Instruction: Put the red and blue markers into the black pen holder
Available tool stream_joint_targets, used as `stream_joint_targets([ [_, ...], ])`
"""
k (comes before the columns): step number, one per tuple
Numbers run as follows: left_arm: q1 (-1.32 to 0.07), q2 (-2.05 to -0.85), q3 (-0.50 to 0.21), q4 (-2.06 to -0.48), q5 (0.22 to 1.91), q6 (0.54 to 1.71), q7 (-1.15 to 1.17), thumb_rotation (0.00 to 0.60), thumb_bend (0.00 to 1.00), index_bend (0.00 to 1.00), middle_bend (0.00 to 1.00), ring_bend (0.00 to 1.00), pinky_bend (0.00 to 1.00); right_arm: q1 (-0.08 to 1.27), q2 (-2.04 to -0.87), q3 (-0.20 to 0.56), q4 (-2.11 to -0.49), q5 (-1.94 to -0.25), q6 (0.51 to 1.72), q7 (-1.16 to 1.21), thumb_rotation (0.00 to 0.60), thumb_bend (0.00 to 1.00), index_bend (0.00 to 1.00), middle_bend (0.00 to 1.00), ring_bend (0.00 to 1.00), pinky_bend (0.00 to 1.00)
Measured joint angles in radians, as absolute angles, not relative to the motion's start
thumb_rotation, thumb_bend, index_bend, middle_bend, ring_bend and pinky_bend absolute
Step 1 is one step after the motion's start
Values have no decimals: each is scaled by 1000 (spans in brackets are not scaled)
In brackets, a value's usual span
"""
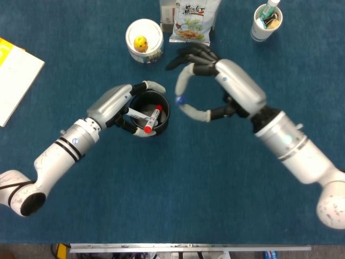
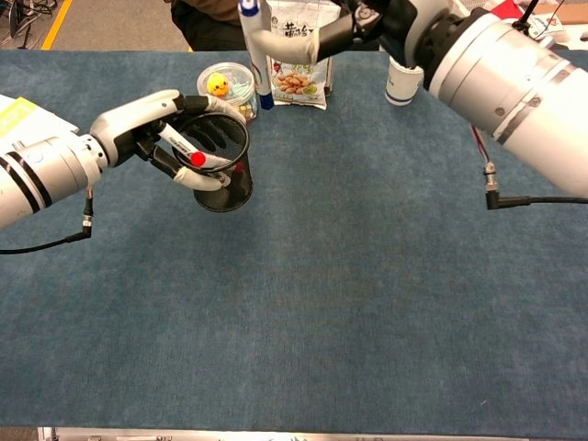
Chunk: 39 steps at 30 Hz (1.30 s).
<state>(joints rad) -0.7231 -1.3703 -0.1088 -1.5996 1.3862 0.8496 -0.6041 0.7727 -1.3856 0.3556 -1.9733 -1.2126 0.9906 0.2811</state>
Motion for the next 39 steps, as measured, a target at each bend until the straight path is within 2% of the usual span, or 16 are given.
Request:
stream_joint_targets([
  [16, -739, -1369, -142, -1624, 1358, 831, -582, 600, 117, 243, 303, 299, 284, 846, -1523, 383, -1906, -1140, 981, 247, 600, 357, 604, 296, 128, 50],
  [21, -737, -1365, -144, -1625, 1357, 833, -583, 600, 117, 243, 303, 298, 284, 853, -1536, 372, -1882, -1159, 976, 241, 600, 340, 484, 241, 91, 14],
  [29, -735, -1359, -148, -1626, 1361, 836, -587, 600, 117, 243, 303, 299, 284, 857, -1549, 358, -1859, -1191, 975, 236, 600, 226, 312, 185, 51, 0],
  [34, -729, -1347, -145, -1627, 1367, 841, -590, 600, 116, 243, 303, 299, 284, 847, -1538, 356, -1857, -1207, 997, 223, 600, 207, 277, 173, 44, 0],
  [39, -715, -1325, -130, -1622, 1384, 849, -598, 600, 116, 243, 303, 299, 284, 808, -1475, 341, -1861, -1240, 1042, 178, 600, 205, 277, 173, 44, 0],
])
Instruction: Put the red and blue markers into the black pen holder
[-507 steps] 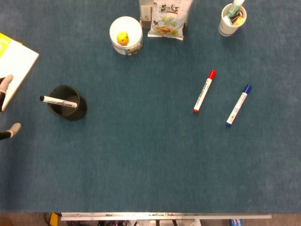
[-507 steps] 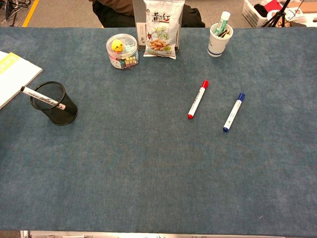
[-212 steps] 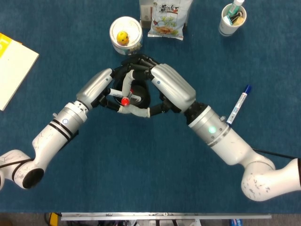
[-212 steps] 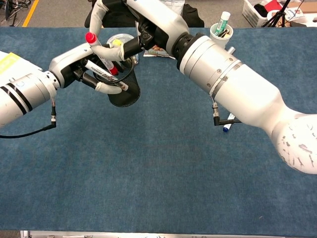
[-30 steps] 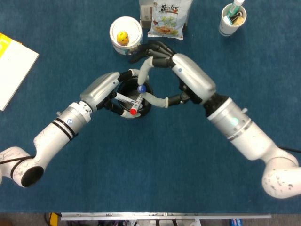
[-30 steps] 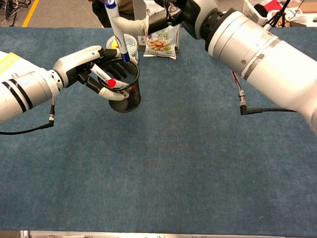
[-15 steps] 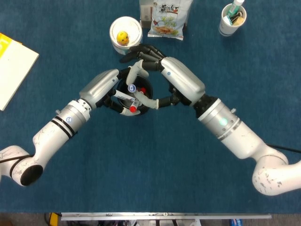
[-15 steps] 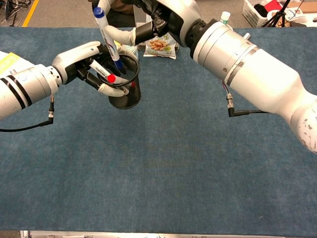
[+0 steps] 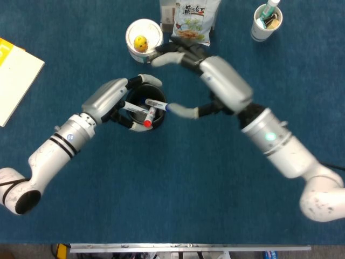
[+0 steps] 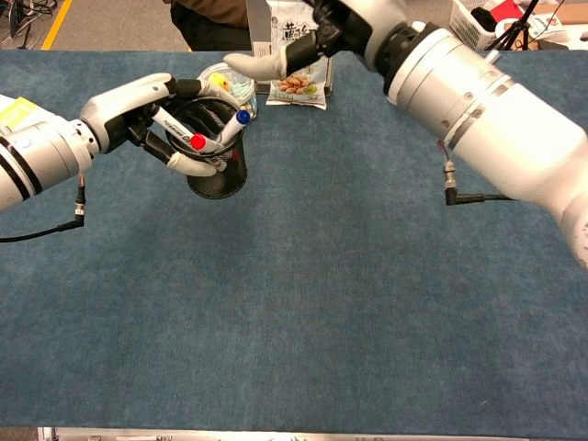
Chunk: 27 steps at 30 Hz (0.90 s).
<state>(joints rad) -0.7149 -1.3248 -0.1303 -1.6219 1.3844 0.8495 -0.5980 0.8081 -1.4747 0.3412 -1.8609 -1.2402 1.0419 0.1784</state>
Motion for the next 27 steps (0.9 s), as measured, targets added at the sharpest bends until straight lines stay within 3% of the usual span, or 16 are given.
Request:
stream_joint_targets([
  [16, -678, -1359, -73, -1552, 1418, 867, -594, 600, 116, 243, 303, 298, 284, 629, -1168, 244, -1897, -1336, 1131, 137, 600, 200, 277, 173, 44, 0],
  [27, -690, -1472, -63, -1466, 1414, 842, -572, 600, 116, 243, 303, 298, 266, 557, -1095, 203, -1863, -1371, 1157, 194, 600, 199, 278, 173, 44, 0],
])
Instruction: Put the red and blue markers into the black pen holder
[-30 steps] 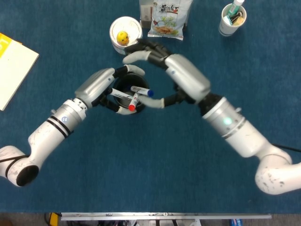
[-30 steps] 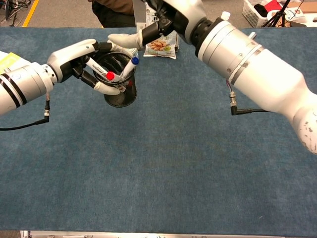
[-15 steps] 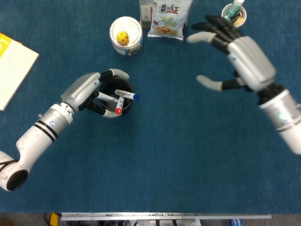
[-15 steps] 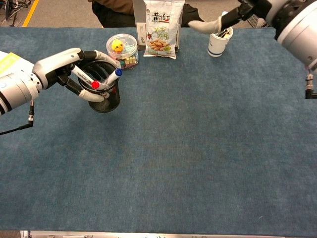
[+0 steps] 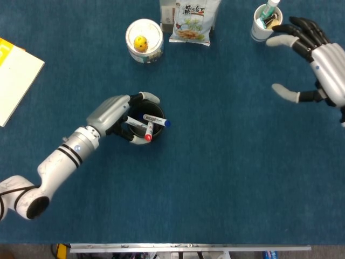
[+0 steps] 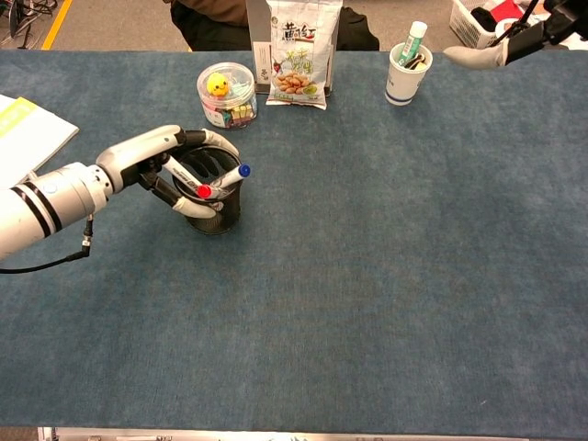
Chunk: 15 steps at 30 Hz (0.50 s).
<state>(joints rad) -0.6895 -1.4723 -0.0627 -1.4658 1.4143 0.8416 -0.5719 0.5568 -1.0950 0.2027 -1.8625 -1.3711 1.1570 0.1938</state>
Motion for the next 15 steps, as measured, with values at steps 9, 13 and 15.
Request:
stream_joint_targets([
  [9, -701, -1549, -59, -1400, 1417, 829, -551, 600, 116, 236, 281, 277, 247, 526, -1087, 188, -1824, -1382, 1169, 223, 600, 200, 277, 173, 44, 0],
  [13, -702, -1556, -57, -1392, 1426, 833, -555, 553, 115, 177, 182, 150, 196, 518, -1089, 186, -1807, -1389, 1174, 239, 600, 199, 278, 173, 44, 0],
  [15, -702, -1556, -57, -1390, 1435, 839, -561, 467, 115, 133, 134, 104, 176, 515, -1092, 186, -1800, -1393, 1175, 247, 600, 199, 277, 173, 44, 0],
])
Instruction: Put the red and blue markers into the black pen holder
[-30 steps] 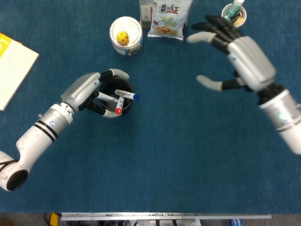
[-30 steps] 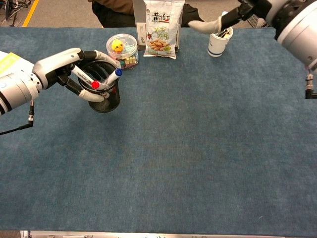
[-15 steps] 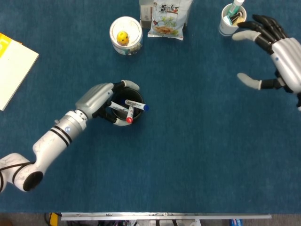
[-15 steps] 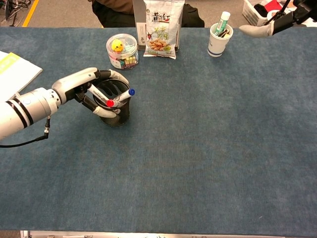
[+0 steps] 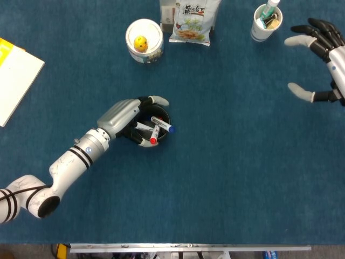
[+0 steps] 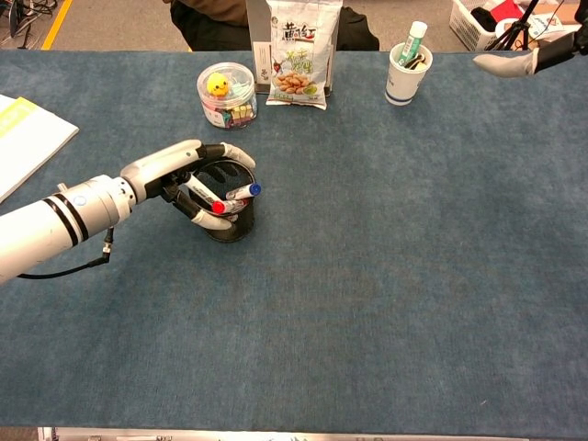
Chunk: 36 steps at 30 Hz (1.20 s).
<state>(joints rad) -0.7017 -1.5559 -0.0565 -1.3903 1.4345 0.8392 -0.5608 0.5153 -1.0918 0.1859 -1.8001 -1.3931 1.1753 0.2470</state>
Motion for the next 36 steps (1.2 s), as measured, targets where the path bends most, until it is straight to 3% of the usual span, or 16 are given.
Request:
stream_joint_targets([
  [2, -702, -1552, -55, -1390, 1443, 843, -564, 369, 113, 78, 81, 61, 158, 514, -1095, 186, -1794, -1395, 1175, 254, 600, 199, 277, 173, 44, 0],
  [4, -704, -1545, -53, -1393, 1447, 841, -566, 341, 112, 46, 47, 37, 146, 514, -1097, 187, -1790, -1396, 1173, 258, 600, 199, 277, 173, 44, 0],
  [14, -711, -1444, -43, -1467, 1480, 850, -552, 329, 112, 15, 33, 30, 143, 498, -1076, 189, -1788, -1395, 1178, 260, 600, 200, 277, 173, 44, 0],
  [17, -710, -1389, -38, -1500, 1486, 852, -540, 363, 112, 15, 40, 40, 143, 482, -1058, 183, -1791, -1394, 1185, 254, 600, 202, 277, 176, 44, 0],
  [23, -692, -1267, -35, -1548, 1479, 878, -514, 598, 112, 16, 62, 59, 144, 441, -1025, 155, -1795, -1398, 1207, 213, 600, 205, 277, 198, 44, 0],
  [29, -639, -1176, -38, -1565, 1420, 928, -484, 600, 113, 22, 71, 77, 144, 390, -994, 128, -1797, -1395, 1247, 143, 600, 259, 277, 209, 44, 0],
  [36, -564, -1161, -51, -1549, 1352, 1034, -400, 600, 113, 37, 102, 93, 144, 310, -978, 91, -1794, -1376, 1317, 30, 600, 260, 277, 223, 44, 0],
])
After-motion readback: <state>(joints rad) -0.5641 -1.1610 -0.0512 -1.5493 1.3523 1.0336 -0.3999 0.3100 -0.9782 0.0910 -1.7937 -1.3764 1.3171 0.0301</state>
